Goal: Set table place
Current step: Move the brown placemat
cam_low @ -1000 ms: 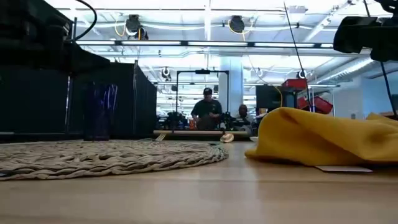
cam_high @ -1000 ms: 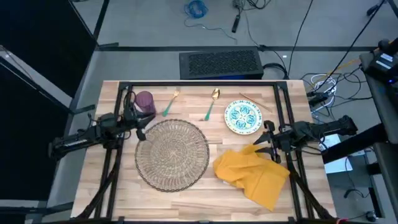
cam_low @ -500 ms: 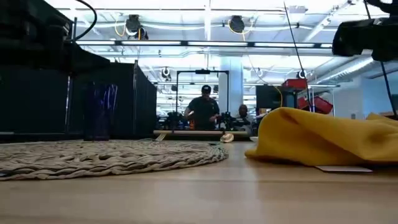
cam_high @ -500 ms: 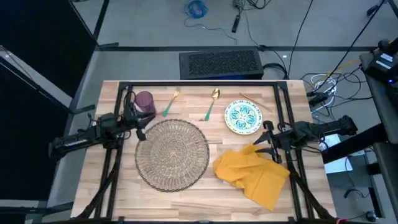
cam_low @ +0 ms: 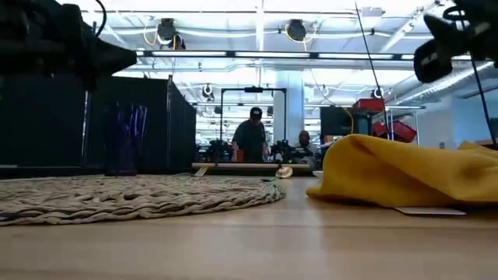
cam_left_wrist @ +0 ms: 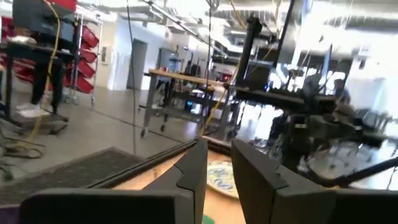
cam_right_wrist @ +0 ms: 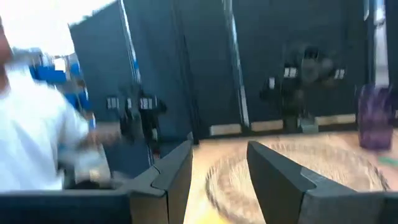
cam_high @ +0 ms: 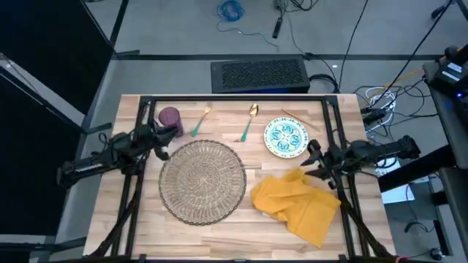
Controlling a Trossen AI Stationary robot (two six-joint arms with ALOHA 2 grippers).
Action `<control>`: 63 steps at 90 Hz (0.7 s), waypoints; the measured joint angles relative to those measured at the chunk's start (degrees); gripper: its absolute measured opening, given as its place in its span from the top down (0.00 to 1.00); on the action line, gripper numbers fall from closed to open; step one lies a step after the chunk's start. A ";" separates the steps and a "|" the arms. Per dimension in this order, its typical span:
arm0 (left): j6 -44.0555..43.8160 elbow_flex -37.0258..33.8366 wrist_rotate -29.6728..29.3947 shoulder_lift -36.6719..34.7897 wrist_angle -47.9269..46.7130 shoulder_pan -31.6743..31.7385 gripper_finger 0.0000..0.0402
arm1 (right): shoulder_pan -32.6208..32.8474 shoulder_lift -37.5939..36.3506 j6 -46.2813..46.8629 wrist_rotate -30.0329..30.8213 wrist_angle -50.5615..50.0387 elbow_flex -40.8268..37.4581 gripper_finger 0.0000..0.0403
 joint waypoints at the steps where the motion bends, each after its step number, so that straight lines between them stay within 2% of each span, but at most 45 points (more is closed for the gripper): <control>1: -0.26 0.01 0.01 0.00 -0.01 0.00 0.86 | -0.01 0.00 0.01 0.73 0.86 0.01 0.65; 10: -3.29 0.00 0.11 0.00 0.88 0.00 0.86 | -0.01 -0.01 -2.64 7.47 7.08 0.01 0.65; 16: -2.39 0.75 1.28 0.00 1.84 0.00 0.86 | -0.02 0.01 -7.52 9.41 8.67 0.82 0.65; 22: -1.87 3.59 1.47 0.04 1.84 0.04 0.86 | -0.01 0.15 -10.74 11.67 8.80 2.65 0.65; 35: 2.04 11.46 -0.40 1.74 0.11 0.83 0.86 | -0.01 2.00 -15.54 21.34 6.98 6.88 0.65; 48: 4.67 19.95 -4.44 7.80 -7.13 2.18 0.86 | -0.05 6.32 -20.52 33.34 5.82 11.15 0.65; 63: 7.69 26.61 -6.15 17.24 -11.89 4.28 0.86 | -0.06 14.26 -26.59 41.03 5.67 15.73 0.65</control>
